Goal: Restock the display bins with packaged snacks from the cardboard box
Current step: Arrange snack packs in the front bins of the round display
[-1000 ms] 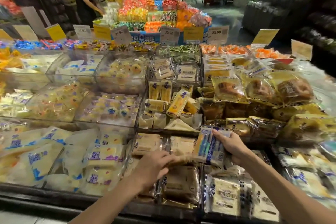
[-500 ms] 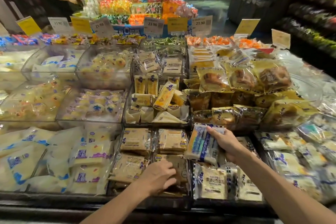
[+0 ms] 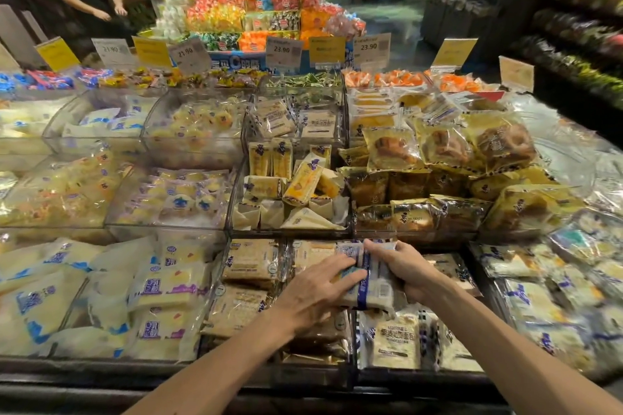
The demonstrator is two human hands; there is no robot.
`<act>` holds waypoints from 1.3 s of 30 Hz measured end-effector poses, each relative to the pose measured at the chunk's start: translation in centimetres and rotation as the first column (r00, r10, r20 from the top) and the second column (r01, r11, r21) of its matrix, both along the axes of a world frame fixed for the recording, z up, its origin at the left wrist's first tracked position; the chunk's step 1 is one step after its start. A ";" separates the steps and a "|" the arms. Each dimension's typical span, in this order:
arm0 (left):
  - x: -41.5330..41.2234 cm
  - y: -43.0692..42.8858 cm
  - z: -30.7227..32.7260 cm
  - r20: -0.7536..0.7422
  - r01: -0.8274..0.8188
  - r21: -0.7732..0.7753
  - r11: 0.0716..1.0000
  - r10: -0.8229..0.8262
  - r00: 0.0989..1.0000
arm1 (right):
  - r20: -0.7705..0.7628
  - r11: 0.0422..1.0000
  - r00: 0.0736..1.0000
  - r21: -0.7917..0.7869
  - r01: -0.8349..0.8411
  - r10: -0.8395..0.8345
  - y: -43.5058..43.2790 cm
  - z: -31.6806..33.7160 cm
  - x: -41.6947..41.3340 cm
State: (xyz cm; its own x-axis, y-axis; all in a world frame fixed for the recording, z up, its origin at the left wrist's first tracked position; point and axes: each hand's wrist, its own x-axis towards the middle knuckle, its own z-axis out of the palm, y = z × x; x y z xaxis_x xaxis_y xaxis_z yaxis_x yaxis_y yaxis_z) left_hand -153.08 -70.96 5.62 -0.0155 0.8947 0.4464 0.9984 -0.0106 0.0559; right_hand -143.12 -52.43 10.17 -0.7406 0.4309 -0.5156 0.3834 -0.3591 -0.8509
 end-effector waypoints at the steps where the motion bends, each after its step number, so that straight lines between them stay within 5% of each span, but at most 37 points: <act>1: -0.2 0.0 0.1 0.071 0.000 0.019 1.000 -0.001 0.997 | 0.024 1.000 1.000 0.007 -0.008 0.008 0.3 0.0 0.2; 6: -0.2 -0.2 2.0 0.562 -0.204 -0.042 0.978 0.192 0.805 | 0.069 0.998 0.996 0.019 0.063 -0.065 2.8 -0.1 2.1; 10: -0.6 0.5 3.4 0.915 -0.356 -0.123 0.926 0.245 0.320 | 0.070 0.974 0.975 0.094 0.205 -0.212 5.4 0.2 3.7; 17: 0.6 4.6 3.2 0.975 -0.261 -0.199 0.945 0.163 -0.151 | 0.107 0.953 0.958 0.173 0.247 -0.267 7.2 0.6 8.8; 24: 1.7 8.0 2.0 0.923 -0.310 -0.283 0.908 0.169 -0.347 | 0.090 0.891 0.898 0.199 0.408 -0.431 11.8 0.5 15.0; 33: 6.2 15.8 0.3 0.897 -0.418 -0.400 0.816 0.254 -0.362 | 0.071 0.875 0.874 0.097 0.474 -0.482 18.5 -1.0 19.3; 36: 8.0 19.3 -0.9 0.878 -0.388 -0.465 0.796 0.359 -0.316 | 0.084 0.902 0.901 0.114 0.415 -0.425 20.2 -1.2 20.0; 39: 9.6 22.5 -1.6 0.872 -0.451 -0.483 0.751 0.462 -0.164 | 0.089 0.928 0.925 0.086 0.363 -0.370 21.6 -1.4 20.1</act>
State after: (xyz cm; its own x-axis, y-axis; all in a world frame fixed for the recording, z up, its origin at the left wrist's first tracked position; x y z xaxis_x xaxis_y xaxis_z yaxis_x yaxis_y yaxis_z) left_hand -143.47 -48.46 4.01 -0.7926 0.4538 -0.4073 -0.2077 0.4271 0.8800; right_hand -123.00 -30.88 8.78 -0.4690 0.6982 -0.5409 0.3217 -0.4353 -0.8409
